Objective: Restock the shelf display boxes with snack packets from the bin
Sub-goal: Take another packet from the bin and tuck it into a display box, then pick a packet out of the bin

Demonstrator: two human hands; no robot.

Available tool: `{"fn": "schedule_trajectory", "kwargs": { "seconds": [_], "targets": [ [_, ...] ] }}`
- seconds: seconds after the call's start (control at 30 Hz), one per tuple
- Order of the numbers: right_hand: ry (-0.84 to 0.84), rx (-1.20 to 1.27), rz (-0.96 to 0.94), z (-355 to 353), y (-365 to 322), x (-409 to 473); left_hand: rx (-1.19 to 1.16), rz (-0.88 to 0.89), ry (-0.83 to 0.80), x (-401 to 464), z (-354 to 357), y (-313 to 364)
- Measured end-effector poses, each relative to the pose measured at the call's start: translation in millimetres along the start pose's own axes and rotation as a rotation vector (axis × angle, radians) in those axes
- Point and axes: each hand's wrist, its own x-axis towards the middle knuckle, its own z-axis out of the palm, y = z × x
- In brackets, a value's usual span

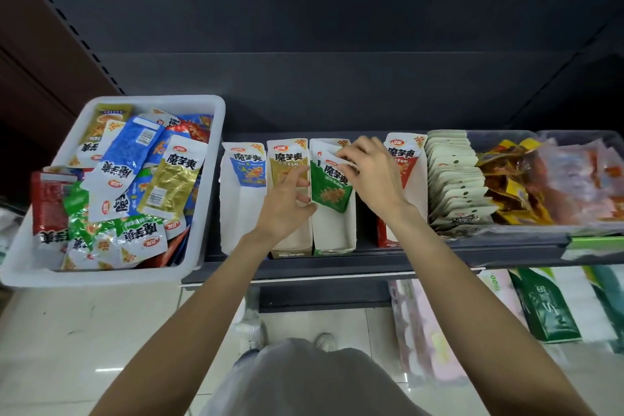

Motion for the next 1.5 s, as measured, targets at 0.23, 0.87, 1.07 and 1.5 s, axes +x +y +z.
{"fn": "schedule_trajectory", "kwargs": {
  "seconds": [0.23, 0.87, 1.07, 1.5],
  "targets": [
    [0.029, 0.099, 0.048, 8.7, -1.3, 8.3, -0.027, 0.012, -0.02, 3.3, -0.5, -5.1],
    [-0.393, 0.288, -0.192, 34.4, -194.0, 28.1, 0.415, 0.071, 0.5, -58.6, -170.9, -100.7],
    [-0.461, -0.24, -0.264, 105.8, -227.6, 80.6, 0.587, -0.115, 0.201, -22.3, -173.3, -114.4],
    [-0.087, 0.485, 0.087, 68.9, -221.0, 74.6, 0.094, 0.16, 0.45, -50.5, -228.3, -106.5]
  ]
}}
